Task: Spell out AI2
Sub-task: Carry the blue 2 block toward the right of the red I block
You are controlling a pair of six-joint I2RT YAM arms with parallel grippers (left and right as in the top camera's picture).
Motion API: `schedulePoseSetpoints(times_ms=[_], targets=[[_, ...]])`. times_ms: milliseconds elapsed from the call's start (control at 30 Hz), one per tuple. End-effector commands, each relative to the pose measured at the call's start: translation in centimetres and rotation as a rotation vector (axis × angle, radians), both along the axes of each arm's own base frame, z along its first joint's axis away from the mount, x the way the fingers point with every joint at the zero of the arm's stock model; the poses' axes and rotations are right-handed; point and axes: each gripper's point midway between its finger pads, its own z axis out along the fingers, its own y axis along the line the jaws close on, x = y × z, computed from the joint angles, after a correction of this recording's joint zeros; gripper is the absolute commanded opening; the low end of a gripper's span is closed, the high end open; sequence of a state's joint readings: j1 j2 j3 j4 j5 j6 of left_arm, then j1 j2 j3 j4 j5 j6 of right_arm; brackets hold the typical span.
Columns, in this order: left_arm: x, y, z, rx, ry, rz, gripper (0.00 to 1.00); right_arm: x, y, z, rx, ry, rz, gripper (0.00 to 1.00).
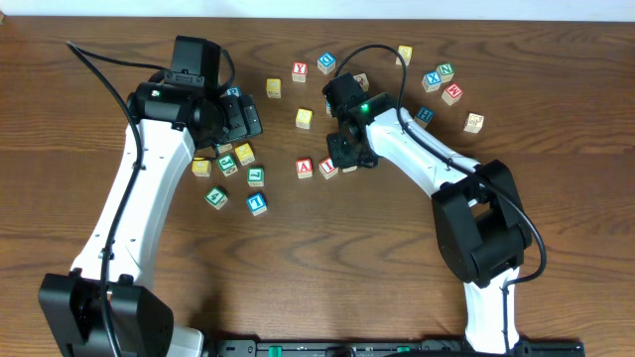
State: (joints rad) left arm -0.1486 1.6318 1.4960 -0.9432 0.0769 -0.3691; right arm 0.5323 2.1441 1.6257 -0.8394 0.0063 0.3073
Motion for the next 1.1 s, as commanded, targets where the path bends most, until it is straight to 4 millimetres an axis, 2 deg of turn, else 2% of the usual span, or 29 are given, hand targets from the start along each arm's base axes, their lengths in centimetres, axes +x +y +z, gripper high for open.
schedulePoseSetpoints(times_ms=[0, 300, 633, 733, 800, 833, 933, 1000, 1067], targets=[[-0.5, 0.0, 0.2, -0.006, 0.002, 0.007, 0.98, 0.2, -0.6, -0.2, -0.025, -0.009, -0.021, 0.25], [-0.5, 0.0, 0.2, -0.006, 0.003, 0.008, 0.98, 0.2, -0.7, -0.6, -0.029, -0.014, -0.027, 0.28], [-0.5, 0.1, 0.2, -0.006, 0.003, 0.008, 0.98, 0.4, -0.6, -0.6, -0.025, -0.021, -0.028, 0.43], [-0.5, 0.1, 0.2, -0.006, 0.003, 0.008, 0.98, 1.0, -0.6, 0.2, -0.014, -0.036, -0.034, 0.62], [-0.5, -0.1, 0.2, -0.014, 0.005, 0.013, 0.97, 1.3, -0.7, 1.2, -0.005, -0.047, -0.039, 0.68], [-0.6, -0.2, 0.2, -0.027, 0.011, 0.03, 0.92, 1.4, -0.8, 1.9, 0.0, -0.056, -0.043, 0.71], [-1.0, -0.6, -0.1, -0.048, 0.031, 0.062, 0.62, 1.6, -1.2, 4.1, 0.018, -0.087, -0.054, 0.76], [-1.3, -1.1, -0.4, -0.048, 0.041, 0.051, 0.55, 1.7, -1.6, 5.5, 0.029, -0.105, -0.063, 0.82], [-1.7, -1.7, -1.0, -0.049, 0.057, 0.045, 0.49, 1.6, -1.7, 6.1, 0.045, -0.108, -0.069, 0.83]])
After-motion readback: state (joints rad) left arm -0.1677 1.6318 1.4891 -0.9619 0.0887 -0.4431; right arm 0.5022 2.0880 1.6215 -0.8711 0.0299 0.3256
